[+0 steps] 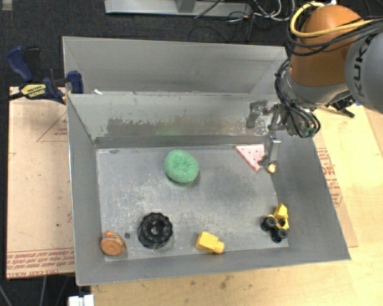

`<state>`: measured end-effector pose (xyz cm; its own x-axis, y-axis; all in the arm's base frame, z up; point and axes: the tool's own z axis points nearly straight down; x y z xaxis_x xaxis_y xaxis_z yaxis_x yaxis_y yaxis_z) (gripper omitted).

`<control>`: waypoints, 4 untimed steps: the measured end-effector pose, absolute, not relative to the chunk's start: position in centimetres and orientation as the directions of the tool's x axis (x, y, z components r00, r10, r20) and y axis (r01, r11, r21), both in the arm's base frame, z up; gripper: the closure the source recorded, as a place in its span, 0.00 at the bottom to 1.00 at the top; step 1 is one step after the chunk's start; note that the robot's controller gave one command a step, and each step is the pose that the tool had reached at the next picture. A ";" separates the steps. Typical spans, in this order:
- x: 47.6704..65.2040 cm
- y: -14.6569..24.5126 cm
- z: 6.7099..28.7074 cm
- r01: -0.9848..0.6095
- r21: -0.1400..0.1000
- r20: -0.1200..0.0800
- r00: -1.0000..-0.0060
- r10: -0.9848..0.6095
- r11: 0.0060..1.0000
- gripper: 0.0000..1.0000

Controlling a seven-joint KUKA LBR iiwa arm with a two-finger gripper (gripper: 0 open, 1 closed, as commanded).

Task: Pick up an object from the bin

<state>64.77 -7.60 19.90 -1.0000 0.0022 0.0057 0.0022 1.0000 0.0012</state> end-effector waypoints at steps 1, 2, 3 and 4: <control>64.9 -7.6 20.4 0.001 0.000 -0.002 -1.000 0.001 1.000 0.00; 65.6 -4.6 16.6 0.044 0.001 -0.006 -0.999 0.044 0.999 0.00; 65.3 -1.6 12.7 0.078 0.002 0.000 -0.997 0.078 0.997 0.00; 63.0 0.7 9.2 0.037 0.000 -0.006 -0.999 0.037 0.999 0.00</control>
Offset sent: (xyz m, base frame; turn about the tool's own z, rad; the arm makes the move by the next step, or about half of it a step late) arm 0.0092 0.0390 -0.0474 0.0541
